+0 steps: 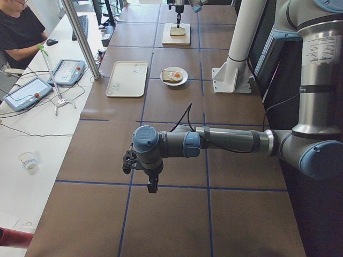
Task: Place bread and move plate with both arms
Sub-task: 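Lift the bread slice with the right gripper and carry it over the plate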
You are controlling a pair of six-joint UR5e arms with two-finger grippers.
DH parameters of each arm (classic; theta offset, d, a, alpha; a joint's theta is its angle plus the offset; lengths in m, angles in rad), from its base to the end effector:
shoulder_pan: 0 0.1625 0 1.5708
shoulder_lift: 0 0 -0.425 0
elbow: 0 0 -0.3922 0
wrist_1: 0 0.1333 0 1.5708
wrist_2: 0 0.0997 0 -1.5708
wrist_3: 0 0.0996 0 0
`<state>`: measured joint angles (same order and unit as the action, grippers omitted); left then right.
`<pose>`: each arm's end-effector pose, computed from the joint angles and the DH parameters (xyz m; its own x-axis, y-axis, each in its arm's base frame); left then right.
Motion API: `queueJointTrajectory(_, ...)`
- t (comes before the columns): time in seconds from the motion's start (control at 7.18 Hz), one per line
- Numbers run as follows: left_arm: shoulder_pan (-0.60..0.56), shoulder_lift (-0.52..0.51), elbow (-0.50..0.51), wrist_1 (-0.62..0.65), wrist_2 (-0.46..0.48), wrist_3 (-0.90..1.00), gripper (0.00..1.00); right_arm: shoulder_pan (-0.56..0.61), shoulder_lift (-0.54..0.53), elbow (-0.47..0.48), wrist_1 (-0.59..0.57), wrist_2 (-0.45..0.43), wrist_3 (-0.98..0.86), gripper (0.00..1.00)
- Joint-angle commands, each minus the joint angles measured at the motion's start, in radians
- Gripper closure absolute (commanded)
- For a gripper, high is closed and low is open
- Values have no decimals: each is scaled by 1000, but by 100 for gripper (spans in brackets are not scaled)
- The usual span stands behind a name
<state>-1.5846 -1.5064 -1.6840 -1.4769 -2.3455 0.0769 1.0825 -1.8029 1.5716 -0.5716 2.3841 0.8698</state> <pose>-0.0700 -0.4599 0.6431 0.7131 0.0355 -0.7002 -0.0411 0.9991 0.0087 -0.1354 -0.3847 0.6460 0.4966 -0.0099 0.8679 -0.0651 0.9967 0.0486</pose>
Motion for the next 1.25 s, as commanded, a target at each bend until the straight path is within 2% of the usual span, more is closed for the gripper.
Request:
queueJointTrajectory(0.0, 0, 0, 1, 1, 0, 0, 0, 14, 45, 1, 190, 79, 261, 100)
queueJointTrajectory(0.14, 0, 2, 3, 1, 0, 1, 0, 13, 94, -1, 253, 83, 376, 100)
queueJointTrajectory(0.56, 0, 0, 4, 3, 0, 0, 0, 4, 308, 4, 262, 83, 597, 100)
queueJointTrajectory(0.84, 0, 0, 7, 4, -1, -2, 0, -94, 486, 2, 263, 41, 714, 100)
queueJointTrajectory(0.98, 1, -2, 12, 4, -1, -2, 0, -183, 564, 2, 262, -53, 759, 100)
queueJointTrajectory(1.11, 2, -2, 12, 4, -1, -2, 0, -335, 620, -1, 260, -238, 767, 100)
